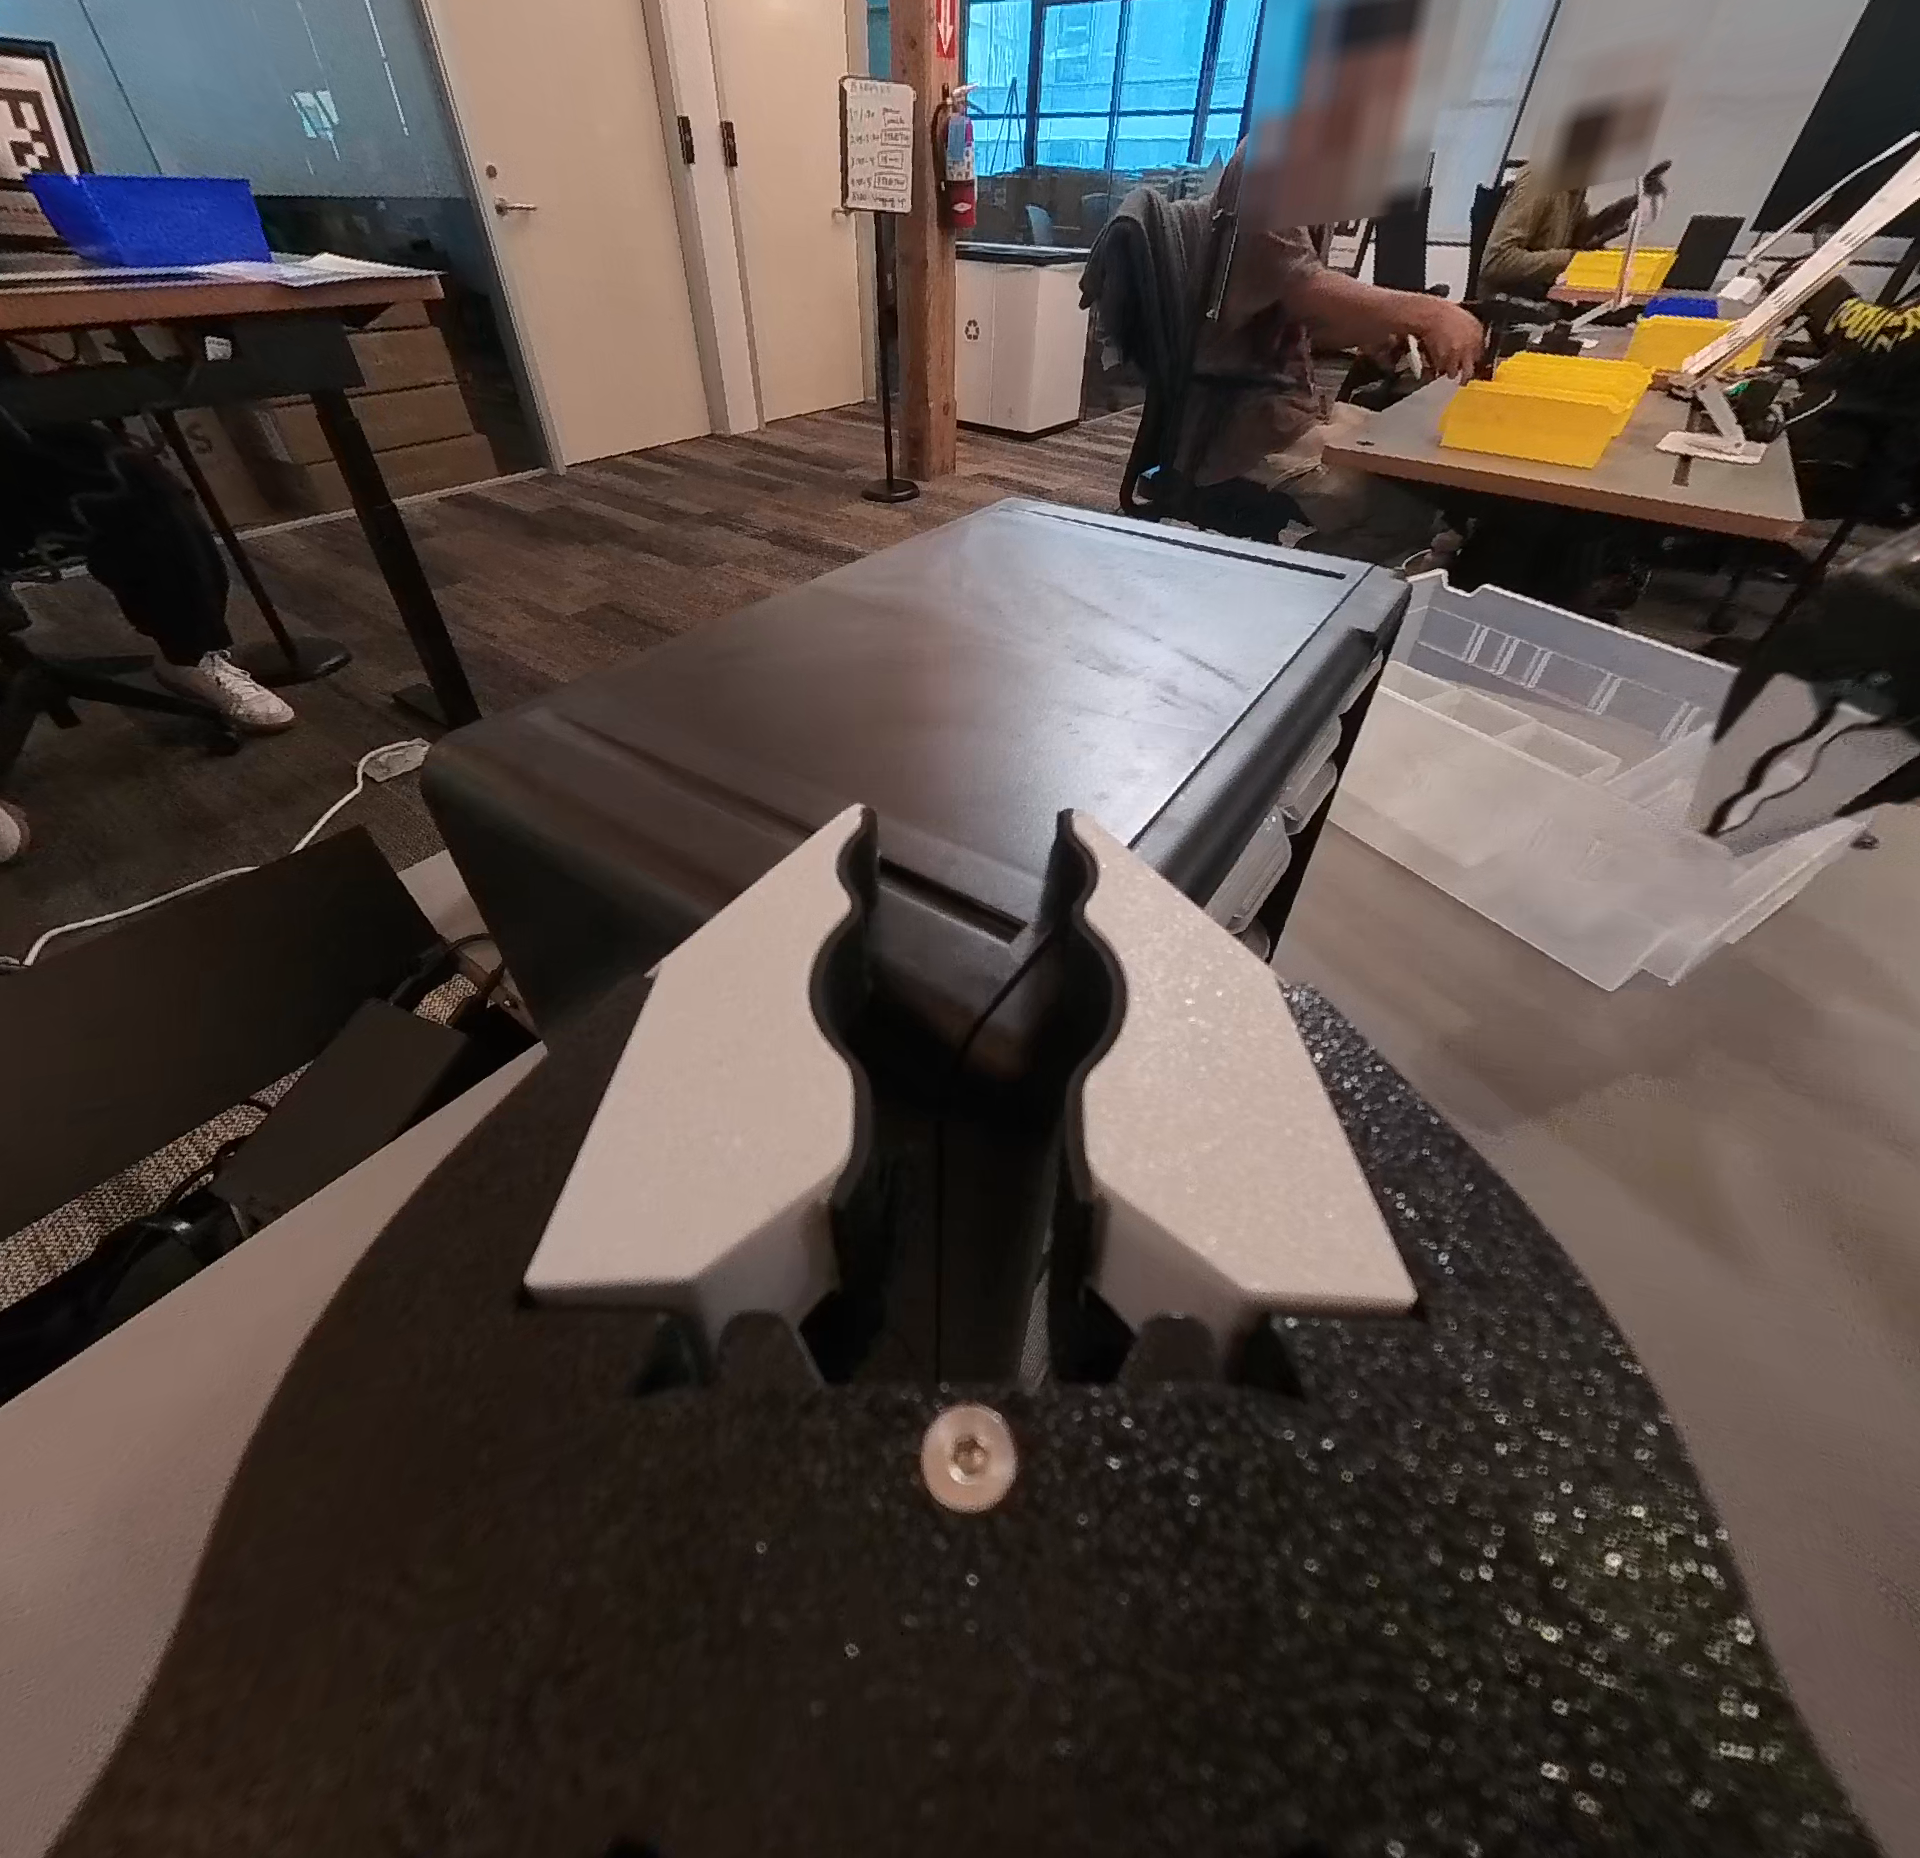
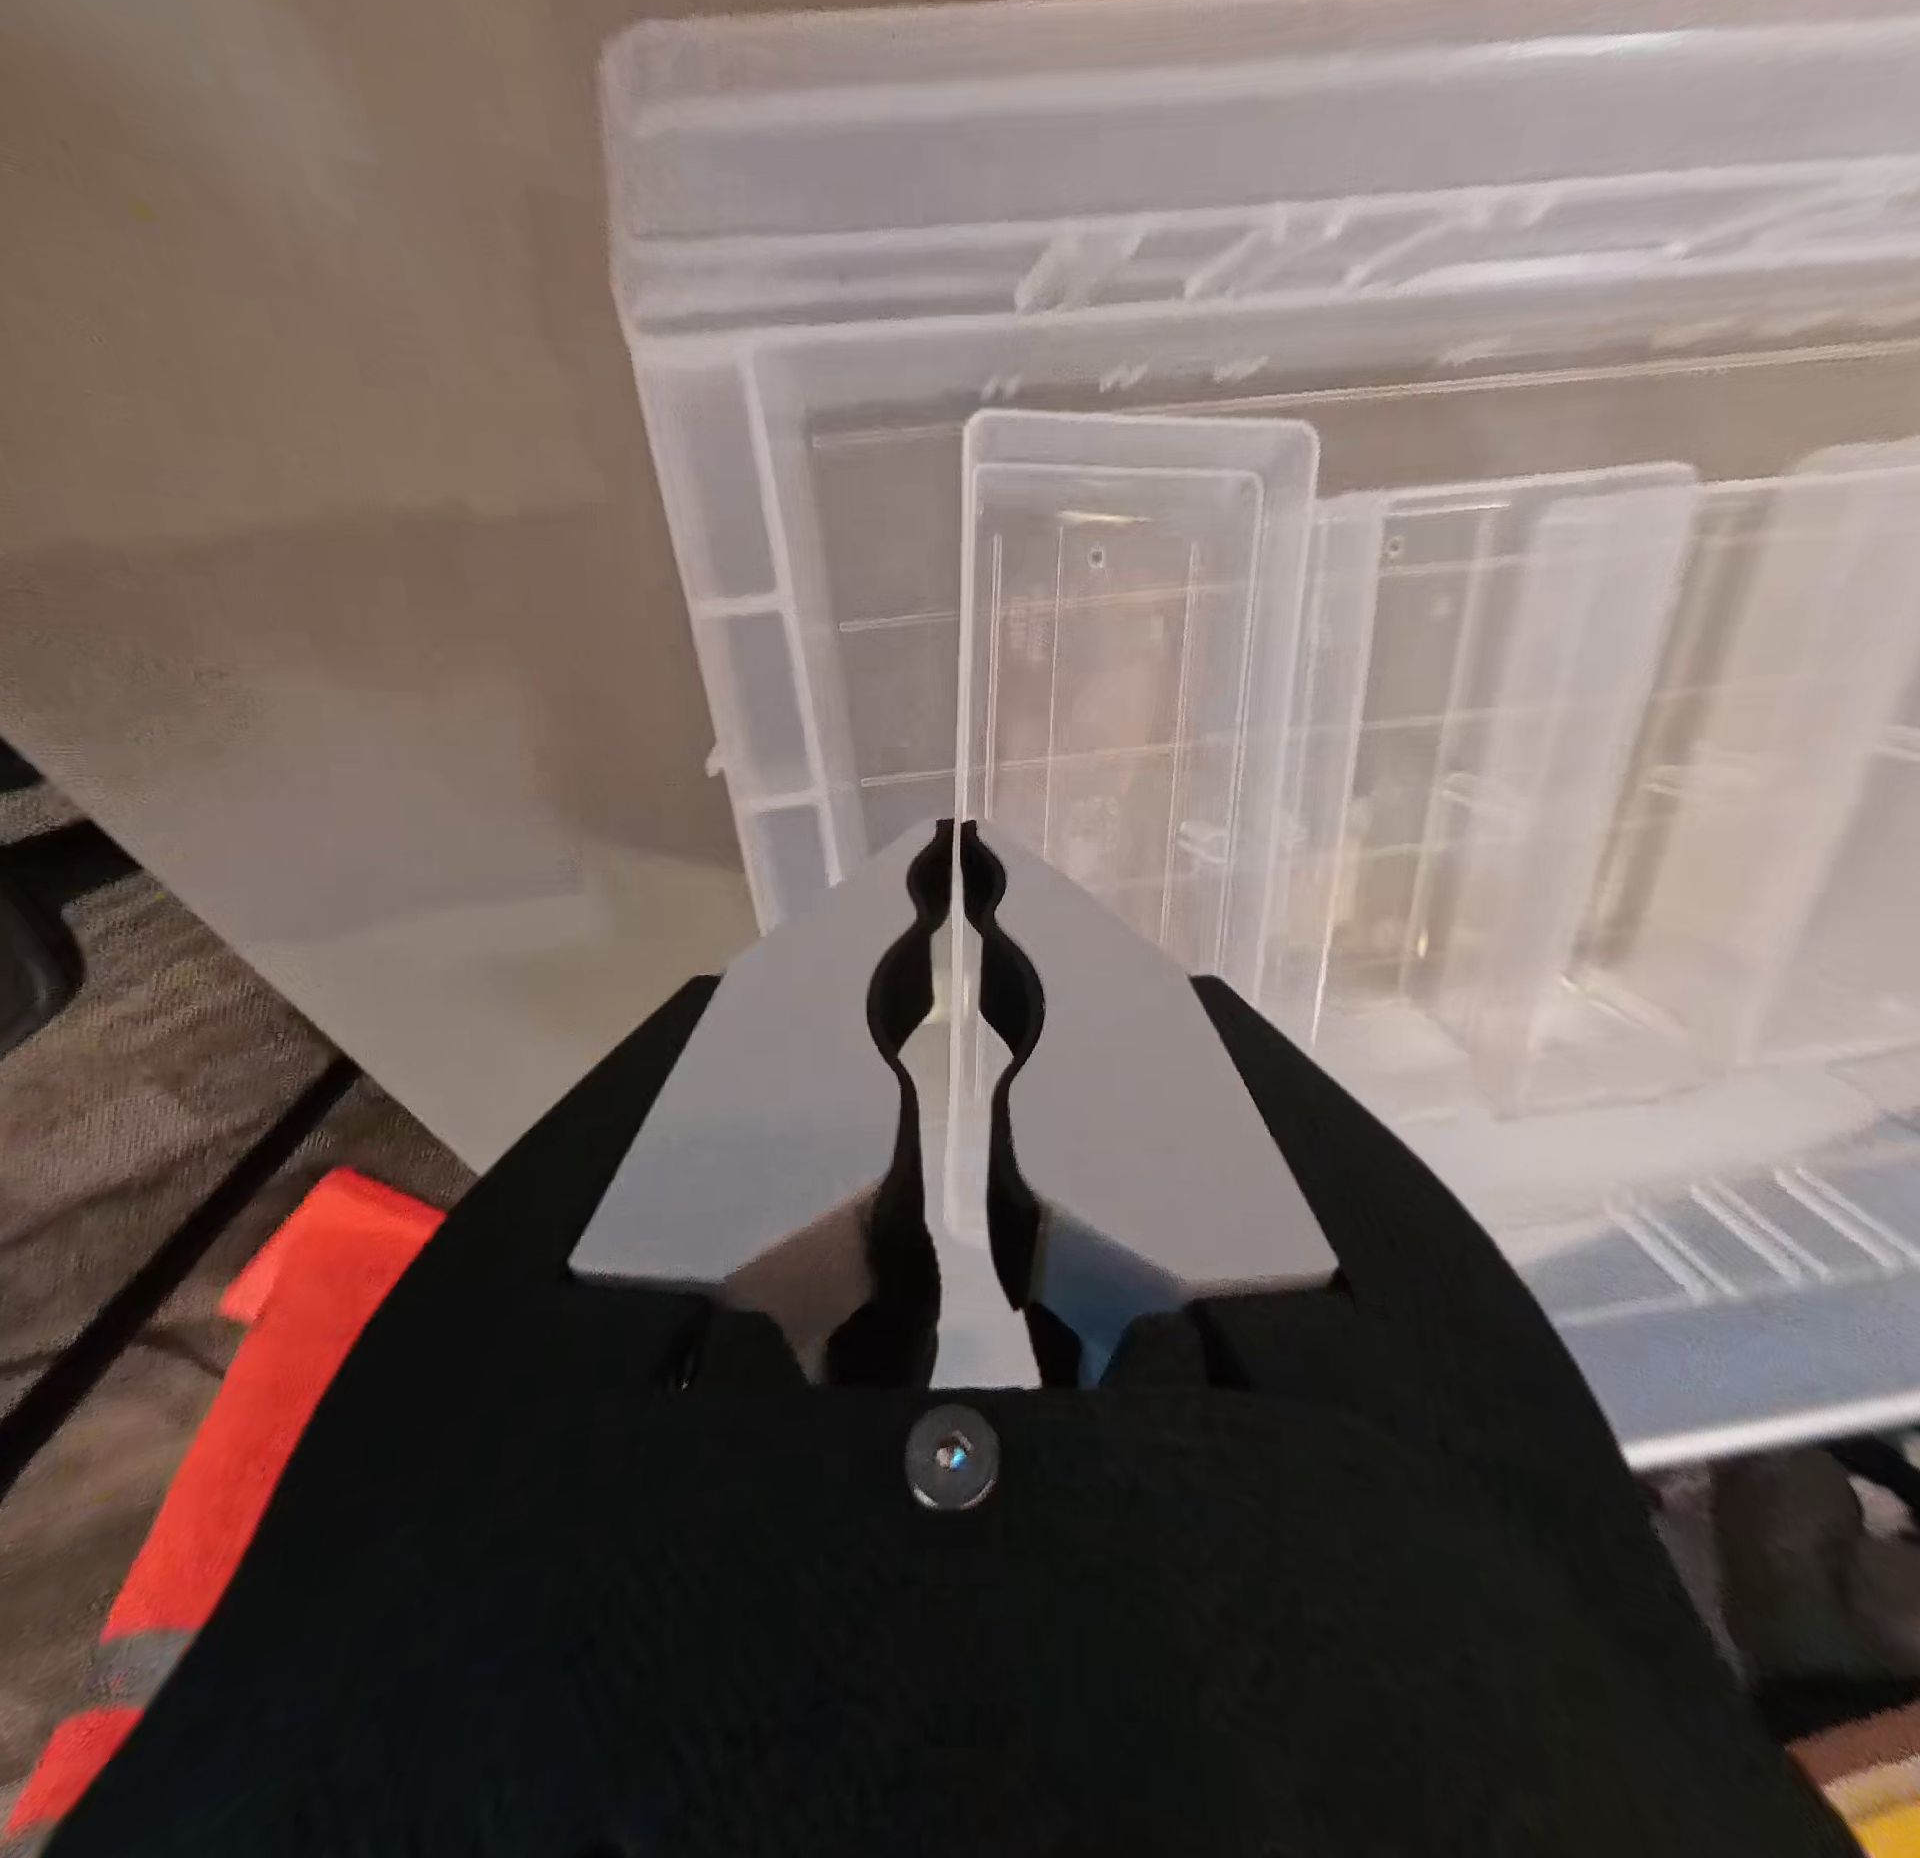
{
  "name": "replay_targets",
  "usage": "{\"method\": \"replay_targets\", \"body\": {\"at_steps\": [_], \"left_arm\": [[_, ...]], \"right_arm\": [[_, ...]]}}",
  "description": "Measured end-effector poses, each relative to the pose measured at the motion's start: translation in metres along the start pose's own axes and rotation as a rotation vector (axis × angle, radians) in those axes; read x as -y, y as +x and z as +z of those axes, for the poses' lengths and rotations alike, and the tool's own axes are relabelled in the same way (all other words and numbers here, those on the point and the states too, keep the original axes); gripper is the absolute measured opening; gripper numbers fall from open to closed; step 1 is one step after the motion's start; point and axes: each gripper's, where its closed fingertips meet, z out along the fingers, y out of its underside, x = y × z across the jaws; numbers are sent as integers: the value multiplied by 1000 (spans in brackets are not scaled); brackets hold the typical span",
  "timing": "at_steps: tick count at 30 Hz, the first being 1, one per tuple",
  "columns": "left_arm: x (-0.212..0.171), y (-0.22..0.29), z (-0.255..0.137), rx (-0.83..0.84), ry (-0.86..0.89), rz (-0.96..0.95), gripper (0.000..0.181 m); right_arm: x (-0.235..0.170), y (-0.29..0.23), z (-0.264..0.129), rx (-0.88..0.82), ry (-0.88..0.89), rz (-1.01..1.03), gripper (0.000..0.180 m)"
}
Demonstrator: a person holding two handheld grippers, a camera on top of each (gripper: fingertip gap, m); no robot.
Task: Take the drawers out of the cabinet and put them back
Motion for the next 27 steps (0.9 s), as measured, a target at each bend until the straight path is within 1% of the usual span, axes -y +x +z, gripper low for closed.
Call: {"method": "replay_targets", "body": {"at_steps": [3,7,9,11,13,14,16,17,19,21,23,25,26,27], "left_arm": [[0,0,0,-1,0,-1,31],[0,0,0,-3,0,0,31],[0,0,0,-6,2,4,31],[0,1,-1,-13,10,14,31],[2,2,-2,-6,13,83,28],[7,1,-4,20,33,150,27],[24,4,-13,86,115,299,18],[34,7,-18,118,159,364,13],[51,15,-29,161,224,434,12],[66,22,-42,199,283,429,16],[82,29,-60,251,359,366,21],[95,40,-83,283,459,224,21],[100,44,-97,306,513,142,15],[101,47,-112,337,555,73,14]], "right_arm": [[-3,5,17,37,-29,-16,0],[-6,19,19,-5,-30,55,1],[-15,21,18,-30,-83,120,15],[-19,19,12,-76,-91,155,28],[-13,21,-3,-176,-16,196,37],[-10,25,-14,-258,45,230,41],[-12,37,-40,-475,160,320,51],[-21,41,-54,-600,188,370,52],[-42,44,-80,-832,264,490,48],[-58,43,-98,-1006,401,605,46],[-78,40,-106,-1106,525,729,48],[-92,41,-100,-1097,633,843,58],[-100,42,-94,-1076,649,902,59],[-107,43,-88,-1049,660,952,59]]}}
